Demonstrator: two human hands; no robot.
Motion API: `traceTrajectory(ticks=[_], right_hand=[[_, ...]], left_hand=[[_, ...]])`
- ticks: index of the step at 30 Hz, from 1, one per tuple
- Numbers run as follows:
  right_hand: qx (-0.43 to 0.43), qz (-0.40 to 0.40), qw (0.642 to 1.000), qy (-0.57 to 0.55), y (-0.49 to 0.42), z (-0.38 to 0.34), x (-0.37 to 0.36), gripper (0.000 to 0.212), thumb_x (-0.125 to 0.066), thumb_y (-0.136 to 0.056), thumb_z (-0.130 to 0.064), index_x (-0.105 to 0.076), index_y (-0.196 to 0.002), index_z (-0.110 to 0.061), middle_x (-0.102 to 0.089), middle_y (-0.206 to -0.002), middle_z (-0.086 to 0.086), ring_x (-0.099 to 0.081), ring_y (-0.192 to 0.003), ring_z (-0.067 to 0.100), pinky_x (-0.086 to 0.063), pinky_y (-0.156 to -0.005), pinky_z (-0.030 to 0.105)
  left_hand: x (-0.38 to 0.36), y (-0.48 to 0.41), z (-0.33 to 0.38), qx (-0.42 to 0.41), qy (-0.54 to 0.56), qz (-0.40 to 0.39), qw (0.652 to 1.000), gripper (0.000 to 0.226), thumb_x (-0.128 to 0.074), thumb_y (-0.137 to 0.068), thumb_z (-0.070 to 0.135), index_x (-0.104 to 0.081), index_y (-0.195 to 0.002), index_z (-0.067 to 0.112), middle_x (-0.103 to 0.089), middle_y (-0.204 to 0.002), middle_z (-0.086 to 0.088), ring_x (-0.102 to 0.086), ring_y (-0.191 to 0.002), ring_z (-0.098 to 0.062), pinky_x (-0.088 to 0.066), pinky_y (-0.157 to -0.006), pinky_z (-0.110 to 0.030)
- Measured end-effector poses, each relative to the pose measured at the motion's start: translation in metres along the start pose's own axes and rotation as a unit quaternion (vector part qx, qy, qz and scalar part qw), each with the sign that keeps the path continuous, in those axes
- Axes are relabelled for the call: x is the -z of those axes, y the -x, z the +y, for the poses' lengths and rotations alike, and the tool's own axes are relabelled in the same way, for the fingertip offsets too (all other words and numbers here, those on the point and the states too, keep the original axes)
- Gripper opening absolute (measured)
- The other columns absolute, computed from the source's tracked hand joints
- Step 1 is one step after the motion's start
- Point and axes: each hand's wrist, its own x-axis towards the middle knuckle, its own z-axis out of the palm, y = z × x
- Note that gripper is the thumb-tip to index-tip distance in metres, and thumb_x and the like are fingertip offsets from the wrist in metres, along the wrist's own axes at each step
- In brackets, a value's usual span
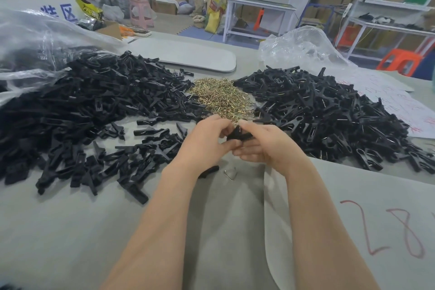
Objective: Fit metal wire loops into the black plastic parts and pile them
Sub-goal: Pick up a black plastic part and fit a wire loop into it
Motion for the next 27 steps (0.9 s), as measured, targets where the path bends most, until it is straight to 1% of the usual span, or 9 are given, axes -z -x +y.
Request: traceTrajectory(ticks=[4, 8, 10, 13, 16, 18, 20, 23, 27], right_hand=[[0.096, 0.11, 0.982, 0.117, -0.002, 0.003, 0.002, 0.02, -0.06, -0.092, -0.022, -0.07, -0.082, -0.008, -0.066, -0.065, 0.0, -0.061, -0.054, 0.009, -0.048, -0.052, 0.017], [0.155, 0.244, 0.93, 0.225, -0.012, 0.01, -0.003, 0.027, -0.06, -0.091, -0.027, -0.069, -0.075, -0.007, -0.056, -0.056, -0.002, -0.051, -0.057, 0.014, -0.041, -0.064, 0.029], [0.166, 0.254, 0.931, 0.203, -0.016, 0.011, -0.01, 0.025, -0.06, -0.091, -0.026, -0.068, -0.072, -0.012, -0.059, -0.057, 0.0, -0.055, -0.061, 0.018, -0.046, -0.068, 0.033], [0.147, 0.251, 0.945, 0.147, -0.022, 0.013, -0.017, 0.023, -0.059, -0.091, -0.021, -0.064, -0.068, -0.019, -0.06, -0.057, -0.001, -0.055, -0.057, 0.015, -0.051, -0.07, 0.039], [0.109, 0.236, 0.961, 0.092, -0.026, 0.017, -0.018, 0.014, -0.055, -0.092, -0.008, -0.068, -0.093, -0.002, -0.063, -0.069, 0.004, -0.057, -0.059, 0.013, -0.054, -0.072, 0.033], [0.095, 0.195, 0.969, 0.119, -0.025, 0.016, -0.019, 0.027, -0.051, -0.093, -0.003, -0.06, -0.118, 0.0, -0.066, -0.091, 0.008, -0.062, -0.072, 0.014, -0.055, -0.08, 0.031], [0.115, 0.183, 0.953, 0.212, -0.024, 0.013, -0.018, 0.037, -0.05, -0.093, -0.004, -0.054, -0.129, -0.008, -0.065, -0.112, 0.006, -0.062, -0.092, 0.015, -0.049, -0.089, 0.026], [0.13, 0.217, 0.922, 0.294, -0.025, 0.007, -0.019, 0.035, -0.048, -0.093, -0.007, -0.056, -0.126, -0.014, -0.062, -0.12, 0.002, -0.057, -0.105, 0.014, -0.037, -0.085, 0.014], [0.067, 0.26, 0.905, 0.331, -0.039, 0.004, -0.024, 0.033, -0.046, -0.092, -0.008, -0.062, -0.119, -0.02, -0.061, -0.125, 0.002, -0.054, -0.117, 0.021, -0.041, -0.099, 0.03]], left_hand=[[0.0, 0.001, -0.001, 0.04, -0.047, -0.025, 0.998, 0.016, -0.069, -0.083, 0.032, -0.056, -0.085, 0.022, -0.052, -0.087, 0.009, -0.054, -0.085, -0.015, -0.047, -0.077, -0.035], [-0.001, 0.001, -0.001, 0.086, -0.031, -0.026, 0.995, 0.014, -0.067, -0.085, 0.031, -0.056, -0.087, 0.022, -0.061, -0.09, 0.004, -0.059, -0.082, -0.017, -0.051, -0.076, -0.039], [0.0, -0.001, -0.003, 0.105, -0.01, 0.014, 0.994, 0.015, -0.067, -0.085, 0.03, -0.056, -0.088, 0.019, -0.061, -0.086, 0.004, -0.059, -0.08, -0.016, -0.049, -0.075, -0.036], [0.004, -0.003, -0.007, 0.154, 0.078, 0.086, 0.981, 0.014, -0.067, -0.086, 0.03, -0.058, -0.095, 0.024, -0.056, -0.078, 0.016, -0.054, -0.073, 0.002, -0.043, -0.068, -0.023], [0.011, -0.006, -0.009, 0.185, 0.154, 0.176, 0.954, 0.014, -0.066, -0.087, 0.032, -0.061, -0.096, 0.023, -0.059, -0.08, 0.017, -0.056, -0.076, 0.003, -0.041, -0.066, -0.01], [0.014, -0.006, -0.009, 0.202, 0.225, 0.226, 0.926, 0.019, -0.066, -0.087, 0.034, -0.062, -0.096, 0.017, -0.063, -0.086, 0.009, -0.062, -0.085, -0.008, -0.047, -0.075, -0.015], [0.017, -0.007, -0.008, 0.224, 0.348, 0.255, 0.874, 0.02, -0.065, -0.088, 0.033, -0.062, -0.094, 0.013, -0.066, -0.089, 0.003, -0.066, -0.086, -0.011, -0.054, -0.08, -0.025], [0.02, -0.006, -0.005, 0.253, 0.494, 0.278, 0.784, 0.014, -0.063, -0.09, 0.03, -0.06, -0.087, 0.017, -0.065, -0.083, 0.005, -0.066, -0.074, -0.003, -0.054, -0.07, -0.019], [0.02, -0.006, -0.009, 0.29, 0.55, 0.281, 0.731, 0.019, -0.063, -0.089, 0.035, -0.06, -0.09, 0.017, -0.065, -0.087, 0.004, -0.064, -0.078, -0.004, -0.052, -0.069, -0.018]])
